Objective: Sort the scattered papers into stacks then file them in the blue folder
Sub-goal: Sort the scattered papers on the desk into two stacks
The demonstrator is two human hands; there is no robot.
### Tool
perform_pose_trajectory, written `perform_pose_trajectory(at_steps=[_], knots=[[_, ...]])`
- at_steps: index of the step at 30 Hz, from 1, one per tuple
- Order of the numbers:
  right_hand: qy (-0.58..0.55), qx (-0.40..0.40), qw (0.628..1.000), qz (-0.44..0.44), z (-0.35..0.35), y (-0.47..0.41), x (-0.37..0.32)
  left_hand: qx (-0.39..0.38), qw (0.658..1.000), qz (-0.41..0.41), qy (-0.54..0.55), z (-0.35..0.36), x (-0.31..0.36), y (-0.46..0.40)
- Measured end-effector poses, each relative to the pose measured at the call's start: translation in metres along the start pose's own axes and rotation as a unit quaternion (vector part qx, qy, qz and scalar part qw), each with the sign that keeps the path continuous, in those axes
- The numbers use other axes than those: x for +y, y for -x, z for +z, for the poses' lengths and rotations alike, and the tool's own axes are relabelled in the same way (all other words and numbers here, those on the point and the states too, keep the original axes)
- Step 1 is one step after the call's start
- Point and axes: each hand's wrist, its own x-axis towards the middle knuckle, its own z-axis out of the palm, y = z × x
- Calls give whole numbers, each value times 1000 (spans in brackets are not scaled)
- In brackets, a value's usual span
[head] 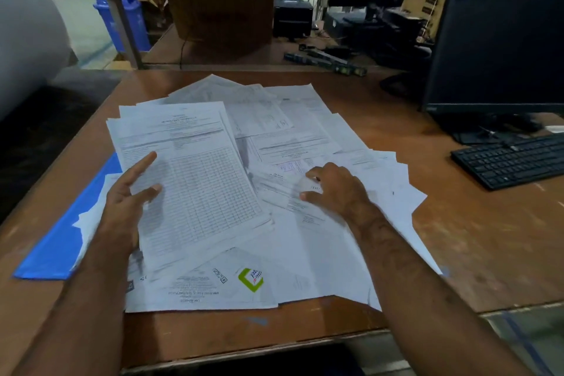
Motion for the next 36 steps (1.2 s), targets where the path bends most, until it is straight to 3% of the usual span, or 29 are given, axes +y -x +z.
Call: perform_pose_trajectory(at_steps=[11, 15, 18, 22, 25, 27, 32, 36], knots=[[-155, 39, 983, 93, -18, -5, 32, -10, 1000, -26, 1, 2, 4, -1], [-48, 11, 996, 75, -43, -14, 37, -11, 1000, -27, 2, 3, 6, 2], [10, 7, 1000, 3, -76, -20, 35, -11, 1000, -15, -6, 3, 4, 0], [182, -23, 983, -17, -105, -26, 5, 0, 1000, -7, -8, 2, 1, -2], [253, 43, 966, -38, -109, -32, -20, -4, 1000, 1, -7, 2, 0, -2], [268, 43, 961, -50, -116, -38, -29, -8, 1000, 6, -7, 2, -3, -4], [242, -106, 961, -83, -163, -47, -44, -14, 1000, 15, -19, -5, -10, -12], [195, -84, 969, -131, -193, -49, -54, -21, 1000, 14, 3, -4, -8, -10]])
